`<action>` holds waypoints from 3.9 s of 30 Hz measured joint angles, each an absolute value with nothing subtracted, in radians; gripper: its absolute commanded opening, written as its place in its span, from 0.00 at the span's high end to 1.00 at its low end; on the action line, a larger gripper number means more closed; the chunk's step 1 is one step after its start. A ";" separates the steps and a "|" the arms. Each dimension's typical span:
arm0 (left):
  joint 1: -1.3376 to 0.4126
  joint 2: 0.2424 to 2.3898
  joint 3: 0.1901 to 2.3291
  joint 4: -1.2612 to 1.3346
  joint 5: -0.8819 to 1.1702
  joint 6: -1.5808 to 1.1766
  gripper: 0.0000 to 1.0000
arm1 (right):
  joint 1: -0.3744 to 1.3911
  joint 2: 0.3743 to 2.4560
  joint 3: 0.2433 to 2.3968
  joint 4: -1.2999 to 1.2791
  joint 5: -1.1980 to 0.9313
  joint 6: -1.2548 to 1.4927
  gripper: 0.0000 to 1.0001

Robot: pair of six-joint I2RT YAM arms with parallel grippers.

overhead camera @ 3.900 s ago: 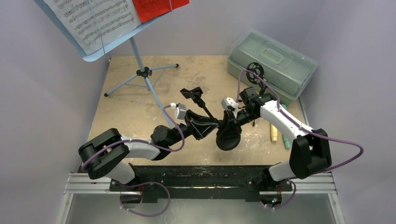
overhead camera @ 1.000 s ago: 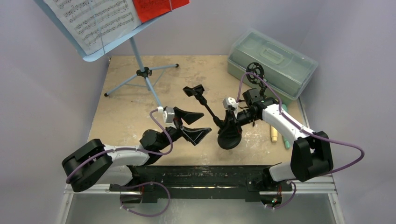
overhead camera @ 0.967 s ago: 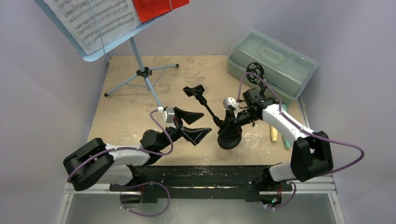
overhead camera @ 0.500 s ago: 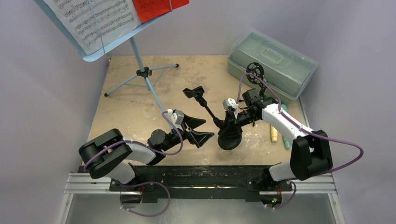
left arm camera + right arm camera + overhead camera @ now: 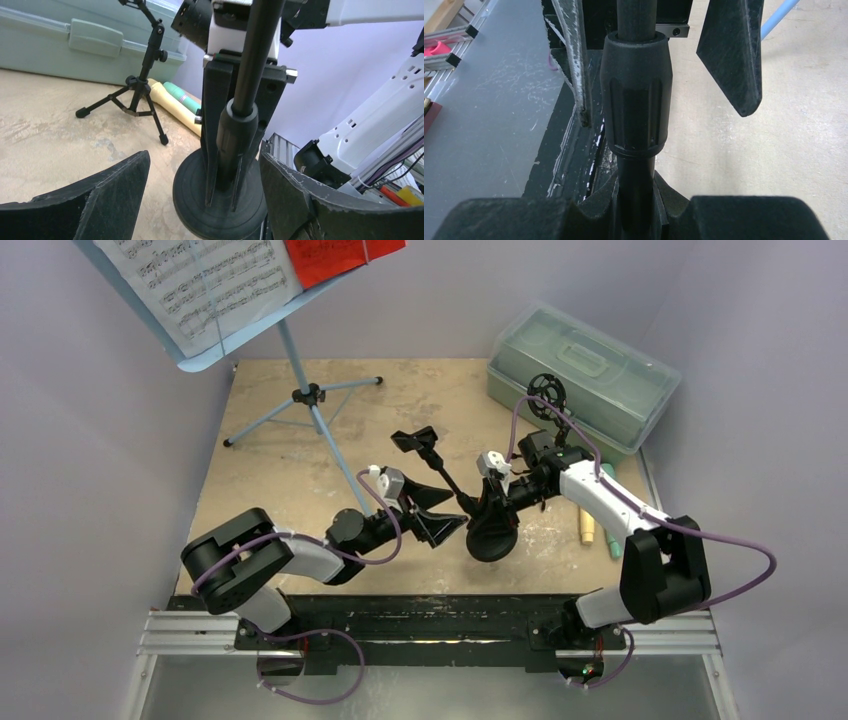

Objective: Pack up the instrument practice props
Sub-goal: Unscrew the knob on the microphone stand.

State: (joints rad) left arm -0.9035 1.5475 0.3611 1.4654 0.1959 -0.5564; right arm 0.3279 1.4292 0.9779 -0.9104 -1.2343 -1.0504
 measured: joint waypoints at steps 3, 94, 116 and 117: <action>-0.904 1.549 0.381 1.466 0.199 -0.559 0.23 | 0.328 1.436 0.978 -0.914 -1.238 -1.053 1.00; -0.943 1.219 0.425 1.023 0.042 -0.694 0.13 | 0.318 1.444 0.987 -0.828 -1.175 -0.947 1.00; -0.942 1.427 0.377 1.362 0.026 -0.760 0.38 | 0.318 1.444 0.987 -0.854 -1.178 -0.990 1.00; -0.942 1.446 0.377 1.380 0.025 -0.772 0.39 | 0.318 1.444 0.987 -0.855 -1.178 -0.990 1.00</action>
State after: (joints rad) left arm -0.9424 1.4460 0.3775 1.3796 0.0254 -0.7715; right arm 0.3176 1.4445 0.9871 -0.8551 -1.1778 -0.9901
